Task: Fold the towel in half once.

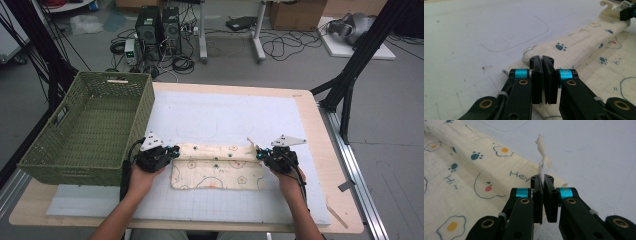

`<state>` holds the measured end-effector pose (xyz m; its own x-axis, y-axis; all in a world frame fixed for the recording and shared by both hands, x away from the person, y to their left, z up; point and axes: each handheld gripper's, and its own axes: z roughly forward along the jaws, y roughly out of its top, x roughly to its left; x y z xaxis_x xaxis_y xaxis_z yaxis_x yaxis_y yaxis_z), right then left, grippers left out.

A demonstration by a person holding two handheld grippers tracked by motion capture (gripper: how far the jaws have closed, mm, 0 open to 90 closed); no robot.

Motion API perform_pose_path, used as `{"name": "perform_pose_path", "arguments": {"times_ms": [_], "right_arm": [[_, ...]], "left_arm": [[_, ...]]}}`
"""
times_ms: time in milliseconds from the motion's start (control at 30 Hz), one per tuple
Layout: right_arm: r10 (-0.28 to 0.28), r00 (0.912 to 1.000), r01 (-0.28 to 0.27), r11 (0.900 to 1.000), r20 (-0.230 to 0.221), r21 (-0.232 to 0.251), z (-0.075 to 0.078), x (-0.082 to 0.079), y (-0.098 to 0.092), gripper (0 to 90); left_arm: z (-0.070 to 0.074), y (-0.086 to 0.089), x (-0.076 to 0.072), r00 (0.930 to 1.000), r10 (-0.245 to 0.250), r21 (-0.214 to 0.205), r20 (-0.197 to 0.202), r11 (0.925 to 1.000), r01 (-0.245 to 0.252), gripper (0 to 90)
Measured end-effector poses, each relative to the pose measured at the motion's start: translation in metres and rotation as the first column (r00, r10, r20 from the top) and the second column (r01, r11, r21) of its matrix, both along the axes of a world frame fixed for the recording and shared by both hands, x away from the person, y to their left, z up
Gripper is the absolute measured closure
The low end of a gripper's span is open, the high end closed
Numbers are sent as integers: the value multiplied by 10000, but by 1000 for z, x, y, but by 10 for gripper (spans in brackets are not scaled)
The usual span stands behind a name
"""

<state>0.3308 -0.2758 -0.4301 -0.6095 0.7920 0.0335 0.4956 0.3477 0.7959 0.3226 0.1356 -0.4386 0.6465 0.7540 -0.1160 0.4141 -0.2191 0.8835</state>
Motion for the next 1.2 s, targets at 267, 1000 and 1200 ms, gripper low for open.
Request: {"name": "perform_pose_path", "arguments": {"times_ms": [267, 1000, 1200], "right_arm": [[19, 9998, -20, 10000, -188, -54, -5, -8, -3, 830], [-835, 9930, 908, 9920, -832, 881, 7, 34, -4, 568], [-417, 9977, 458, 9960, -542, 765, 10, 28, -5, 859]], "left_arm": [[-9, 1, -8, 9993, -212, -82, -301, 9997, 210, 782], [3, -2, 16, 9983, -62, -231, -572, 9997, 49, 803], [6, -1, 13, 9978, -283, -453, -600, 9986, 256, 863]]}}
